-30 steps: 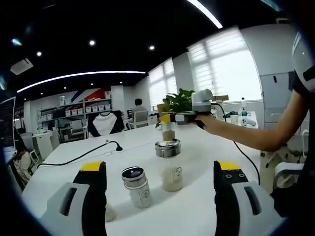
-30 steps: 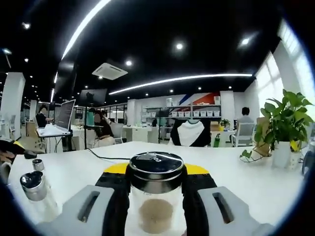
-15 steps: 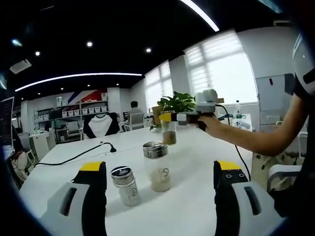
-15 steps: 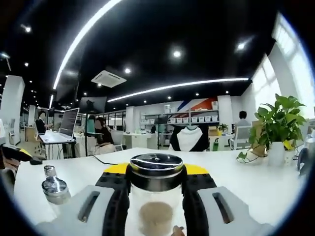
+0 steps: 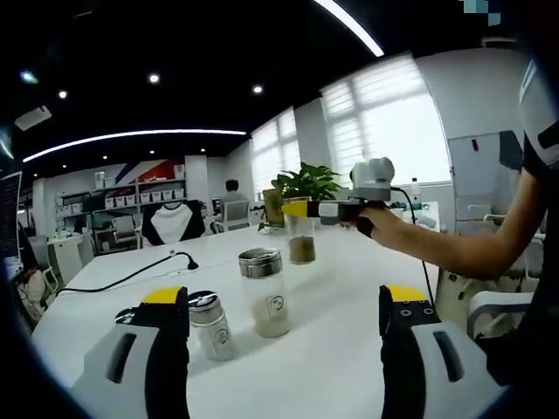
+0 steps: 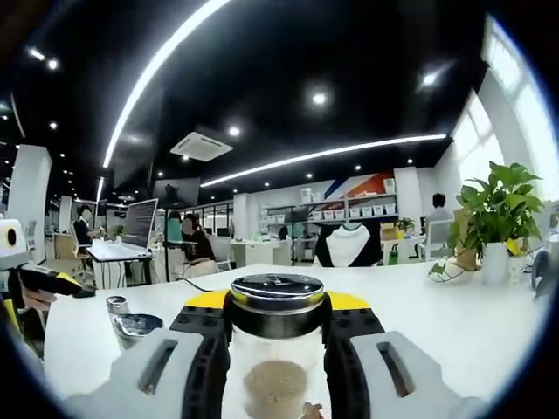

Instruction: Rotate the seasoning bottle until the label or dispensing opening points toward the visible target arrow and the bottle remains upright within the marked orientation range

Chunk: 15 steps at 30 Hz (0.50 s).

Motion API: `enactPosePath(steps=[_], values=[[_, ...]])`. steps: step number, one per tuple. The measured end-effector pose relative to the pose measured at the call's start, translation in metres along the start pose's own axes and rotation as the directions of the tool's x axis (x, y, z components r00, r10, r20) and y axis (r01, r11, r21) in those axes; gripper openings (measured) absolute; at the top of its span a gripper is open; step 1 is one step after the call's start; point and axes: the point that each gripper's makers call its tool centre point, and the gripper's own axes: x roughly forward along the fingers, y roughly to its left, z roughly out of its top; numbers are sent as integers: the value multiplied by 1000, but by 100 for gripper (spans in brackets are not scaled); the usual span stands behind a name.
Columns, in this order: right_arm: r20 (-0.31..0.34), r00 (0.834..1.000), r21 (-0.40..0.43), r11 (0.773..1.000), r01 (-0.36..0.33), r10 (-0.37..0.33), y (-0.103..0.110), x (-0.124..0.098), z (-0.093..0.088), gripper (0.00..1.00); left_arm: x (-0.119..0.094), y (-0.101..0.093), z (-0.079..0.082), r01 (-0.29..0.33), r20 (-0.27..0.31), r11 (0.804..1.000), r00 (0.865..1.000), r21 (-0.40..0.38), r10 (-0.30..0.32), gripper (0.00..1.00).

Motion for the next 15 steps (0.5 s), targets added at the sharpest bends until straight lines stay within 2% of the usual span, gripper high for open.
enactPosePath(steps=[6,10,15], values=[[-3,1000,6,1000,-6,6,7,-11,-1,38,0,-5,-1,11,3,1000,1000,-6,-11,95],[-5,1000,3,1000,-16,16,14,-19,-4,38,1,-15,1,51,31,998,998,-44,-49,95],[-9,999,10,999,-35,35,25,-29,-6,38,1,-20,-2,57,20,998,998,-37,-57,95]])
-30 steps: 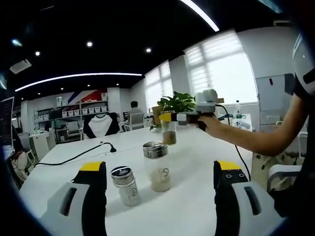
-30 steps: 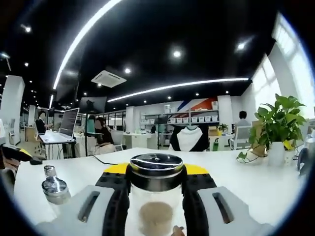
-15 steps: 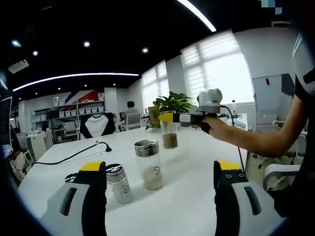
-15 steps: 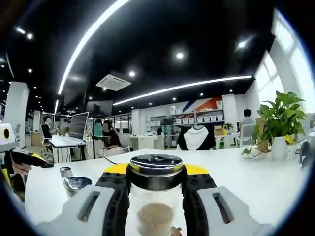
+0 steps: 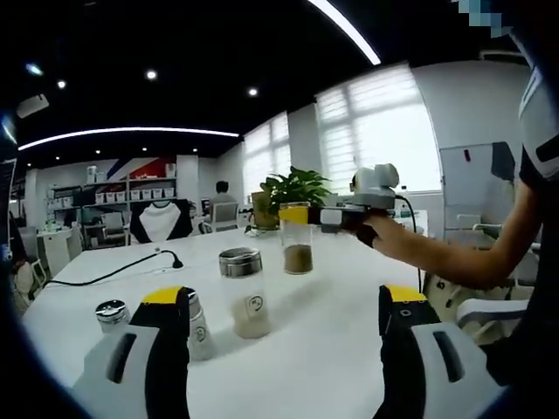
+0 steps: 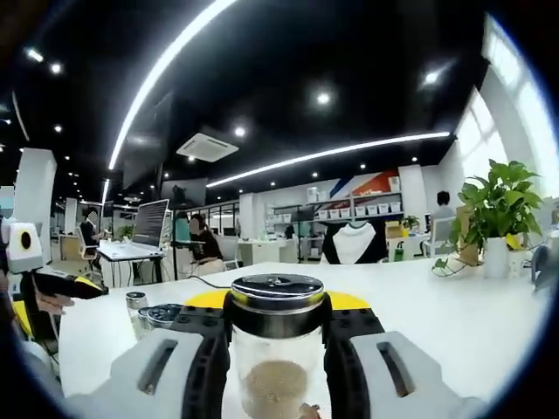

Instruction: Rotate the seasoning bottle until the label or dispensing opening points toward the visible target arrow and the bottle remains upright within the marked orientation range

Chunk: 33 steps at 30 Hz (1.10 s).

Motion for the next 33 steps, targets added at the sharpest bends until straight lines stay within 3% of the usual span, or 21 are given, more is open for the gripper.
enactPosePath(steps=[18,21,33], values=[[-14,995,-14,995,-102,102,48,-28,0,38,3,-7,0,23,-4,1000,1000,-6,-23,95],[-16,992,-62,990,-126,125,59,-32,-2,38,4,-9,-2,35,-7,999,999,-11,-35,95],[-27,979,-17,979,-204,203,84,-39,-9,38,13,-19,-3,85,-4,996,996,-27,-85,94]])
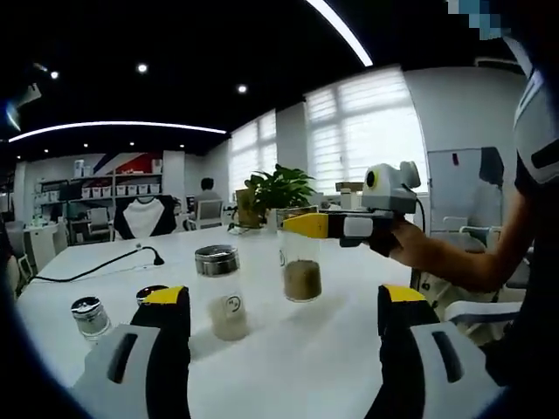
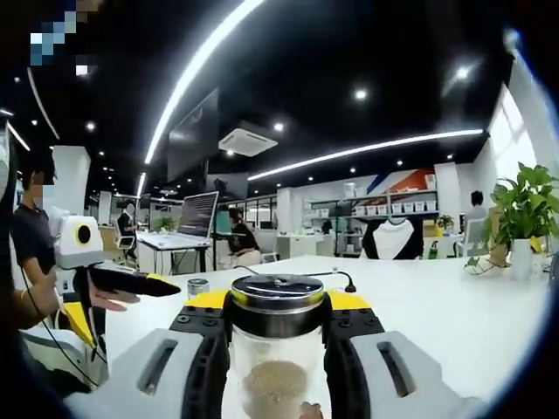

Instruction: Rotate the seasoning bottle until the label or dispensing opening points toward the visible target arrow and the bottle remains upright within the marked orientation range

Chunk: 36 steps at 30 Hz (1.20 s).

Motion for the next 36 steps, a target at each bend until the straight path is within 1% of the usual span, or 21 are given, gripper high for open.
enactPosePath(steps=[5,9,10,11,15,17,19,20,26,29,33,36], values=[[-8,999,3,999,-40,40,15,1,-2,38,4,-1,-3,-4,-16,1000,1000,18,4,93],[-17,997,2,997,-71,71,29,3,-6,38,7,-4,-5,12,-24,999,1000,30,-12,86],[-17,996,6,997,-83,83,34,3,-7,38,8,-5,-5,17,-24,999,1000,30,-16,86],[-20,995,11,995,-97,97,30,6,-8,38,9,-6,-6,22,-25,999,999,31,-21,86],[-20,993,22,993,-120,120,36,8,-9,38,11,-8,-6,29,-33,999,999,43,-27,86],[-14,991,25,991,-130,130,40,9,-8,38,12,-9,-5,33,-23,998,999,48,-32,86],[-8,990,36,989,-140,140,44,9,-8,38,13,-10,-1,39,4,999,999,27,-39,85],[-6,989,38,989,-145,146,46,9,-7,38,13,-9,-1,40,5,999,999,25,-40,84],[-7,983,41,983,-181,182,59,8,-7,38,18,-11,-8,43,-32,997,999,70,-41,80],[3,975,71,973,-220,220,67,8,-4,38,19,-14,-10,51,-39,996,998,66,-49,78],[4,968,73,966,-250,250,74,8,-3,38,19,-20,-10,74,-25,995,997,65,-73,71],[-5,965,55,964,-262,262,76,9,-3,38,18,-24,-1,89,28,995,995,49,-91,68]])
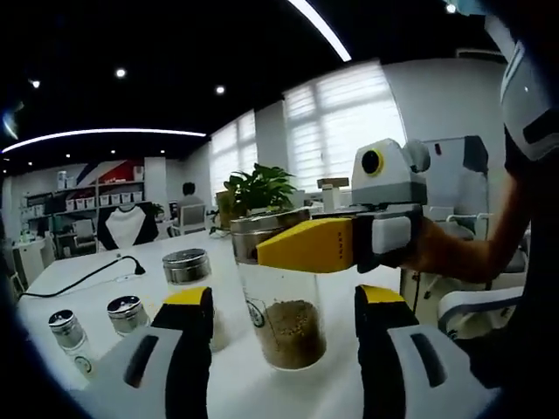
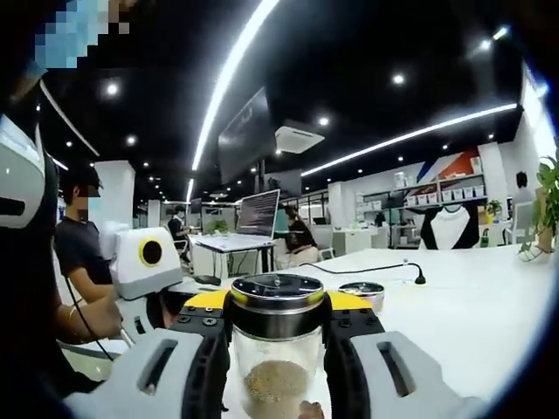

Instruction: Rotate the seasoning bottle until the label or dispensing opening points toward the visible target arrow and the bottle remains upright within the marked orientation range

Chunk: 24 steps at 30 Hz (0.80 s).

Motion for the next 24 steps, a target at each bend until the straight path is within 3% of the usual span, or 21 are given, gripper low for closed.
enactPosePath(steps=[10,15,21,24], values=[[-12,999,-2,999,-48,48,21,7,-1,38,3,0,7,20,30,1000,999,19,-20,53],[-27,998,6,999,-48,48,20,7,-6,38,7,0,-1,35,18,999,999,27,-36,46],[-37,999,26,999,-25,26,15,8,-11,38,10,3,-5,27,26,998,999,-53,-25,45],[-41,999,25,1000,-18,19,14,8,-12,38,12,3,-5,8,30,999,1000,-48,-7,44]])
